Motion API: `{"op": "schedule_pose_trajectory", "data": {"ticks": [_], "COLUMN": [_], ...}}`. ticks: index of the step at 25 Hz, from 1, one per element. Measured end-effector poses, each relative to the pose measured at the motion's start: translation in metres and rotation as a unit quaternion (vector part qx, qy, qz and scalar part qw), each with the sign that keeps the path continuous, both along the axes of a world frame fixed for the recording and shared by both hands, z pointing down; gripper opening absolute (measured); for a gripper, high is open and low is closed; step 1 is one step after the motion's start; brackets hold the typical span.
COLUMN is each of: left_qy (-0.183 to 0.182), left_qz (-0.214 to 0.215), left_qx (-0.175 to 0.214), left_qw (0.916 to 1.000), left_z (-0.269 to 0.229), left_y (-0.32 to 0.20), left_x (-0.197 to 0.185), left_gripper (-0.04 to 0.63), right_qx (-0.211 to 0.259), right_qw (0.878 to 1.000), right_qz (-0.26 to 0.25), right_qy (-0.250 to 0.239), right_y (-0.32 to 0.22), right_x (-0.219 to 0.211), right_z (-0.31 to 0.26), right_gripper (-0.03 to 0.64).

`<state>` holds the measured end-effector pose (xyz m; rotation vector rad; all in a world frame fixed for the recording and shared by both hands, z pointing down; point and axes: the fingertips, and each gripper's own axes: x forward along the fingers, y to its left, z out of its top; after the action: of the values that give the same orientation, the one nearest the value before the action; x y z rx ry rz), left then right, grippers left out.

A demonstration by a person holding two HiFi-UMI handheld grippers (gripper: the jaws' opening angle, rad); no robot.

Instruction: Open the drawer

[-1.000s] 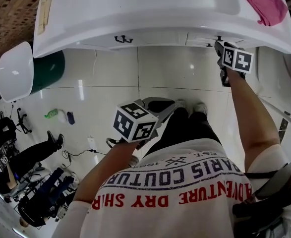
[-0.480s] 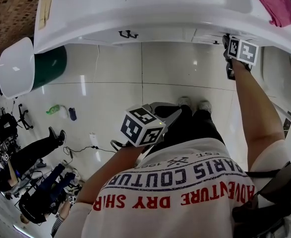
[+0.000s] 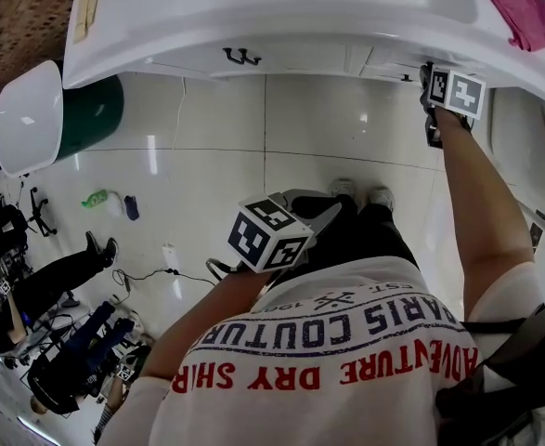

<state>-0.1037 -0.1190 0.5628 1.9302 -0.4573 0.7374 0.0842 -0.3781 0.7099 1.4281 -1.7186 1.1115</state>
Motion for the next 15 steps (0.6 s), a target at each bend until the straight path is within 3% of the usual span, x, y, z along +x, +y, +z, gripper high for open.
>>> {"op": "schedule_pose_trajectory", "data": {"ticks": [15], "left_qy": [0.011], "left_qz": [0.011], "left_qx": [0.0], "left_qw": [0.9999], "left_z": [-0.002], "left_y": [0.0], "left_x": [0.013], "left_gripper": [-0.017], "right_qx": [-0.026], "right_qw": [1.0], "right_qz": [-0.016], "right_qy": [-0.008], "right_y": [0.079], "right_x": [-0.002], "right_z": [0.003], "right_gripper": [0.132]}}
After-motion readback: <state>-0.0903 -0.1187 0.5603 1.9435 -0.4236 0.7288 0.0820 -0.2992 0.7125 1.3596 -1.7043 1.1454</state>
